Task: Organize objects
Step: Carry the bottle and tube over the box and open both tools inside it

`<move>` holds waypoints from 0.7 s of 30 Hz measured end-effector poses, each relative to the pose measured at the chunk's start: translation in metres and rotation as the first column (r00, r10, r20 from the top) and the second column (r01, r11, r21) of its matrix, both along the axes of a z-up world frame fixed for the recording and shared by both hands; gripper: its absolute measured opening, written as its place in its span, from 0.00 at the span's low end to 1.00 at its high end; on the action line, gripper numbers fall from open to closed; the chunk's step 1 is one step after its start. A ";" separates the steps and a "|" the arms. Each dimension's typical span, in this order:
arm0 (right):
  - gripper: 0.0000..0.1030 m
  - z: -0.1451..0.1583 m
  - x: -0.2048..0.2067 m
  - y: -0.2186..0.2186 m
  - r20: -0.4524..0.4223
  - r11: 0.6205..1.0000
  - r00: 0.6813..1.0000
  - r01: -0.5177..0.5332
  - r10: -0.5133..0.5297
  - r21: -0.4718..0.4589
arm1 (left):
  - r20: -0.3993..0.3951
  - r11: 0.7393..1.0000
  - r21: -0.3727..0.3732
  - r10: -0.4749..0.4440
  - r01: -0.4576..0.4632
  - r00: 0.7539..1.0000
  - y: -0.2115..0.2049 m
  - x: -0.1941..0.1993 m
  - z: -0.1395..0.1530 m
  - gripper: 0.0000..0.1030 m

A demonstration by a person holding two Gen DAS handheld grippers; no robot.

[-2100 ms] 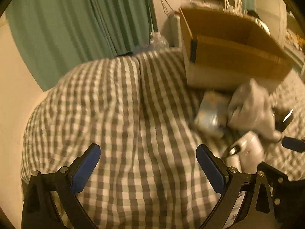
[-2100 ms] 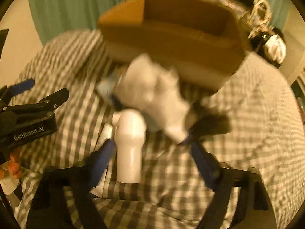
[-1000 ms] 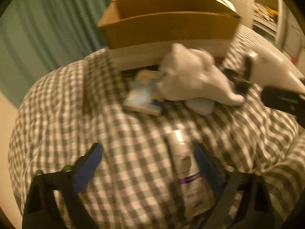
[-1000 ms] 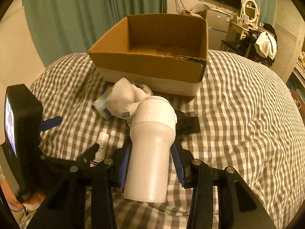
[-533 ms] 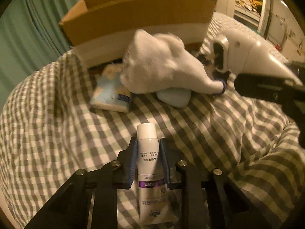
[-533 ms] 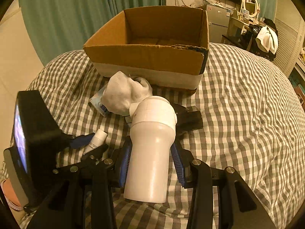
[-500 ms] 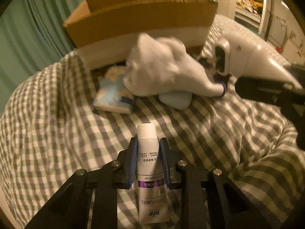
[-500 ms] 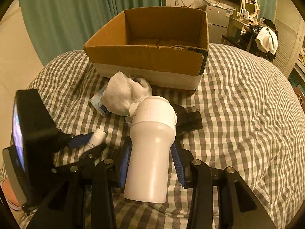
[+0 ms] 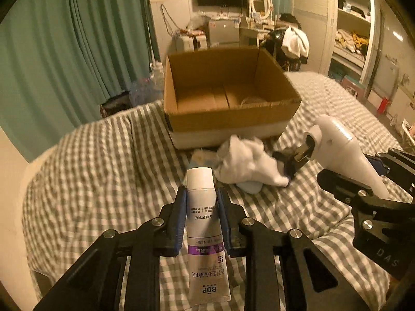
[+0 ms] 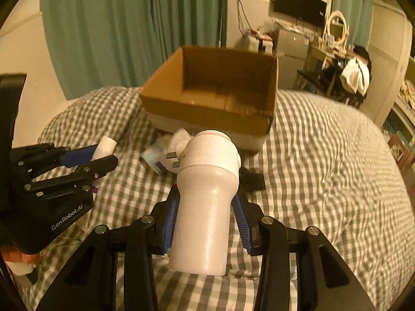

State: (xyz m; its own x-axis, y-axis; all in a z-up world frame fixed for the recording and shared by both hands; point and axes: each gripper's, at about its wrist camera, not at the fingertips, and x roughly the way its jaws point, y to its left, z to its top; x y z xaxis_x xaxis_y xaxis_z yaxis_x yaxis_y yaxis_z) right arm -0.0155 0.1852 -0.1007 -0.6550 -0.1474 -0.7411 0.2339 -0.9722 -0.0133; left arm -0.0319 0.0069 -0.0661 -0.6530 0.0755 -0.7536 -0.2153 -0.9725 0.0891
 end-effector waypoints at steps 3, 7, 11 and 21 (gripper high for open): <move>0.38 0.025 0.010 -0.009 -0.049 1.000 0.999 -0.016 0.016 0.007 | -0.026 1.000 -0.006 0.005 -0.005 1.000 -0.007 -0.002 0.021 0.23; 0.38 0.056 0.016 -0.016 -0.103 1.000 0.994 -0.029 0.030 0.009 | -0.024 1.000 0.016 0.007 -0.007 1.000 -0.012 -0.002 0.046 0.23; 0.39 0.079 0.011 -0.020 -0.121 0.999 0.992 -0.040 0.041 0.008 | 0.002 1.000 0.017 -0.019 0.019 1.000 -0.015 -0.016 0.069 0.23; 0.38 0.112 -0.044 -0.024 -0.173 0.998 0.983 -0.053 0.056 0.020 | -0.081 0.998 -0.045 -0.041 0.037 0.996 0.000 -0.082 0.111 0.23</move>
